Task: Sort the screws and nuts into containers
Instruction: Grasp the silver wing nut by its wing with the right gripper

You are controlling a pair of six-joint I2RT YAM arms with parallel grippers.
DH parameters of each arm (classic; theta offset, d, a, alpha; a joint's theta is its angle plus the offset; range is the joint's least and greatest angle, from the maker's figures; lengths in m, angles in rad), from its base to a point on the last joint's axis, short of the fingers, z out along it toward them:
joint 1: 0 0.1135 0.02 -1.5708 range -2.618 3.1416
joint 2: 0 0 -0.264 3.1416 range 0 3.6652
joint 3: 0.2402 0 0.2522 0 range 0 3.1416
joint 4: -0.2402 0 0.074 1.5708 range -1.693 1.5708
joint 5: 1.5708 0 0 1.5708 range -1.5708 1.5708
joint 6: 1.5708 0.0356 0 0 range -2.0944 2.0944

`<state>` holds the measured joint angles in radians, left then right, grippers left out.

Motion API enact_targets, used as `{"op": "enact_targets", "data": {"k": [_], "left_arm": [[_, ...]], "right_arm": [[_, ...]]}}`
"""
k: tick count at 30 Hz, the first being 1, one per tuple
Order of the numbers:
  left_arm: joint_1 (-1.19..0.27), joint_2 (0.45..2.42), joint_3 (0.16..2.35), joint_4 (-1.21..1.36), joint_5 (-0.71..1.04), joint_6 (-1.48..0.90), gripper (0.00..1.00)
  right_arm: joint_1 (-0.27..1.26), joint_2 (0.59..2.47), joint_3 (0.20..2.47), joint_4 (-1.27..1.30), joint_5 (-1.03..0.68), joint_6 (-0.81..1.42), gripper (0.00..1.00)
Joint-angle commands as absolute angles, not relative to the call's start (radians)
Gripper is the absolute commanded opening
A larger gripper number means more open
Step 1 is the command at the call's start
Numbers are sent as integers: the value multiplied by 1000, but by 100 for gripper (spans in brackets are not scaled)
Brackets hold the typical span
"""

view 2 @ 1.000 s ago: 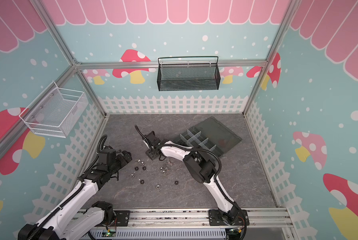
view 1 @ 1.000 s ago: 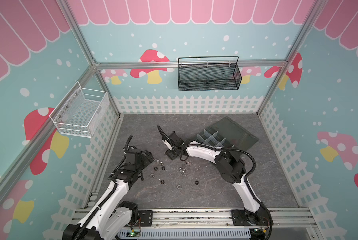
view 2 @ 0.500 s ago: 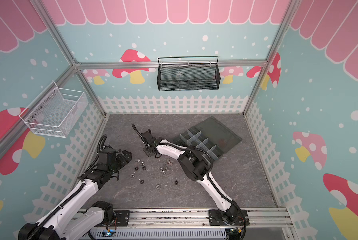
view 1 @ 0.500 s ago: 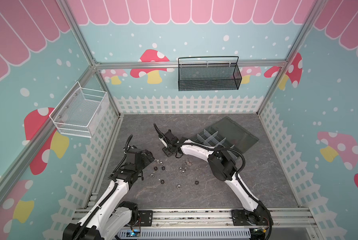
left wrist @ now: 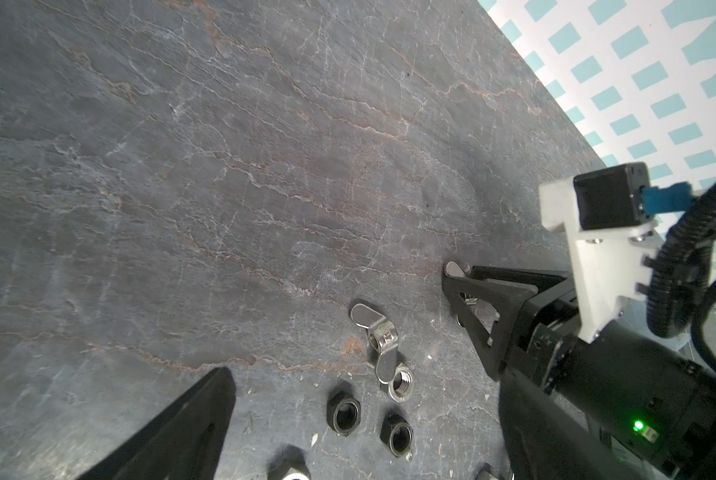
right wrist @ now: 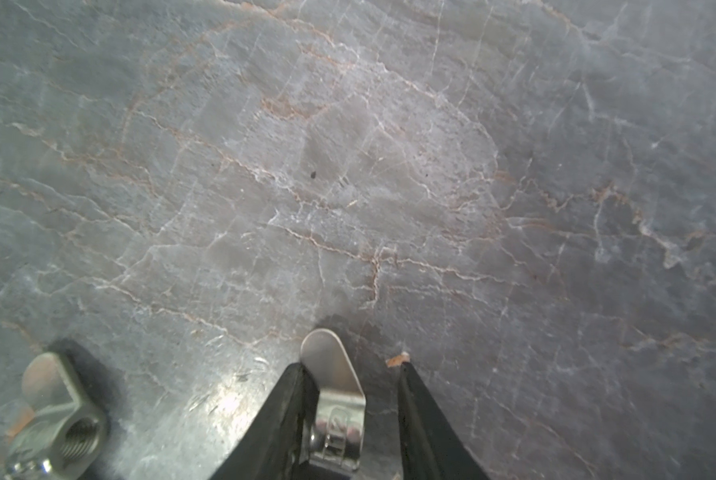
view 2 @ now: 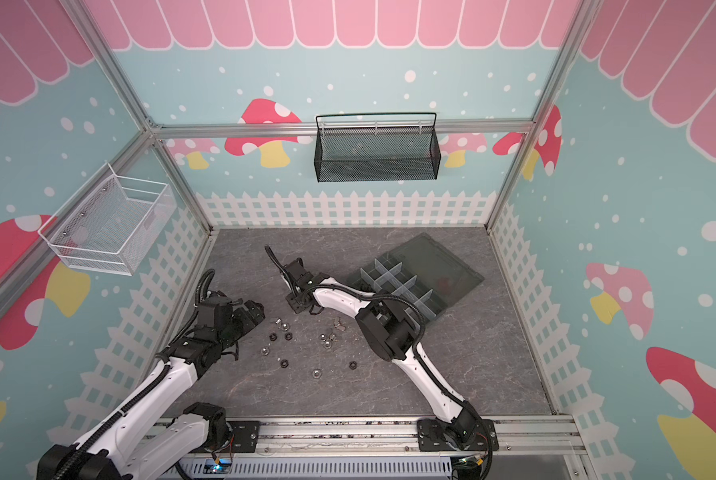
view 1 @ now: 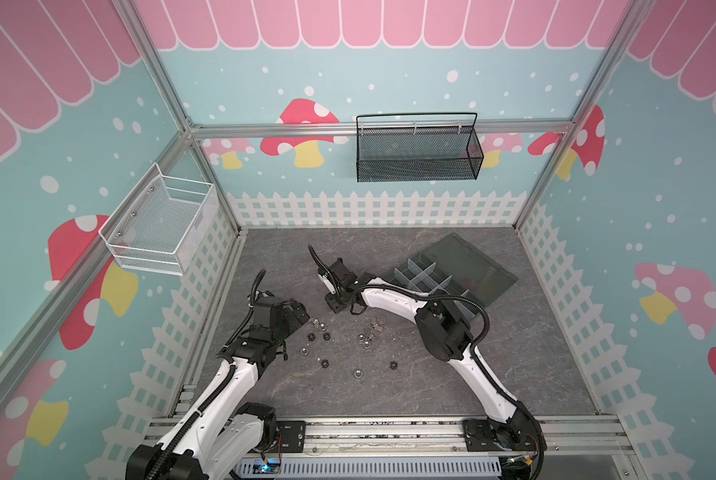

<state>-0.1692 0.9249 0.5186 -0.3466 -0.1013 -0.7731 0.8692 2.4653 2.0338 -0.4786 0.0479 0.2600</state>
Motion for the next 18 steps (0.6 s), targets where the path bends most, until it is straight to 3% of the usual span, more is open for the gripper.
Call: {"op": "enact_targets", "data": {"k": [1, 18], "left_arm": [[-159, 904, 516, -347, -113, -788, 100], [-158, 896, 514, -346, -111, -783, 100]], "right_arm": [[867, 2489, 1991, -574, 53, 271, 33], [867, 2394, 1904, -593, 48, 312, 5]]}}
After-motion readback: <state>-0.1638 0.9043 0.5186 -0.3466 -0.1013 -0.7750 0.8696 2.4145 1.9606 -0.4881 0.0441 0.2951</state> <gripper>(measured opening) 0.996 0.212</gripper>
